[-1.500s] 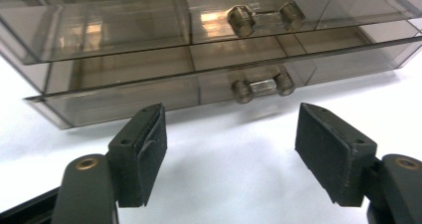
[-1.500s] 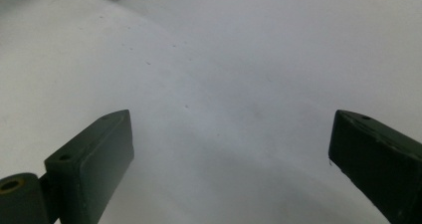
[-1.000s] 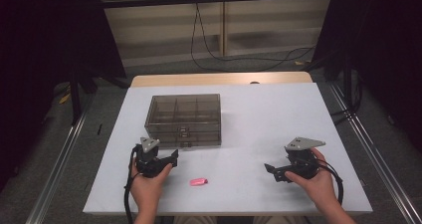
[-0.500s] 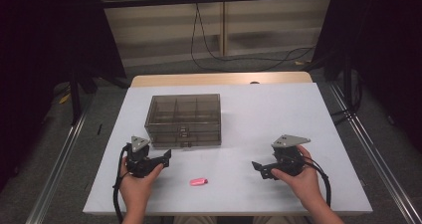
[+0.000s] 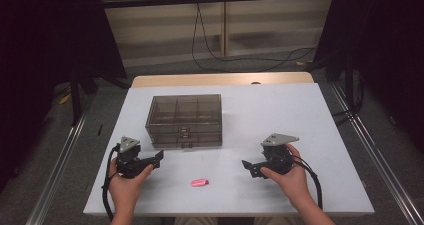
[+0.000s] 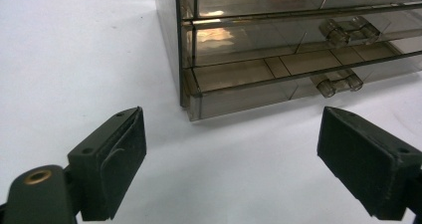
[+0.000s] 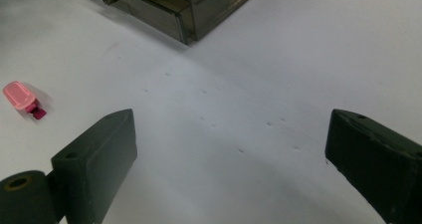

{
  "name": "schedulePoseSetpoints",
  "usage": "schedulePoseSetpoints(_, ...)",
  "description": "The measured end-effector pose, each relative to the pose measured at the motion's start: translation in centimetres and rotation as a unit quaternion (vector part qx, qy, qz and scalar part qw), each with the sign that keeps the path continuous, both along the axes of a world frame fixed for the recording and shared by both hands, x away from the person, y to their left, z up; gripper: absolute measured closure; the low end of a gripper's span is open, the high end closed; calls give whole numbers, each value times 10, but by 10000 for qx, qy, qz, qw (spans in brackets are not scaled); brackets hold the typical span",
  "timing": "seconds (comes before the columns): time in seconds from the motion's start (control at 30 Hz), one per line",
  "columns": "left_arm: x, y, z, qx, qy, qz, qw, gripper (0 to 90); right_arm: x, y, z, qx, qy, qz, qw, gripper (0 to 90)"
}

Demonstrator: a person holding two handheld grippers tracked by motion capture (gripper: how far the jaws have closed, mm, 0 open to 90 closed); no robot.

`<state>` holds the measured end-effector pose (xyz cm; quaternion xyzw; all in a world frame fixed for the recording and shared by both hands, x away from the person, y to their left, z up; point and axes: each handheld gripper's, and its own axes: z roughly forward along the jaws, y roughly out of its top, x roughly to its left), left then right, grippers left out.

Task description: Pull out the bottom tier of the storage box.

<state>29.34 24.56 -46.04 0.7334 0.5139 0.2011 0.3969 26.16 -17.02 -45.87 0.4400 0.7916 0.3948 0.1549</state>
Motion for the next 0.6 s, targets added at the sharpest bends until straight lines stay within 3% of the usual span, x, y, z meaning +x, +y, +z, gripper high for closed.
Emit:
schedulePoseSetpoints(0.17, 1, 3, -1, 40, -11, -65, 10000, 112, 3, 11, 2, 27, -35, 21, 10000, 66)
schedulePoseSetpoints(0.37, 2, 10, -2, -203, -29, -149, 9997, 103, 7, 27, 3, 52, -82, 47, 9999, 105)
schedulePoseSetpoints(0.47, 3, 8, -3, -212, -12, -297, 9993, 101, 8, 36, 3, 29, -89, 79, 9999, 123)
schedulePoseSetpoints(0.6, 7, 8, -5, -257, 84, -311, 9992, 107, 11, 46, 2, 66, -127, 119, 9998, 180)
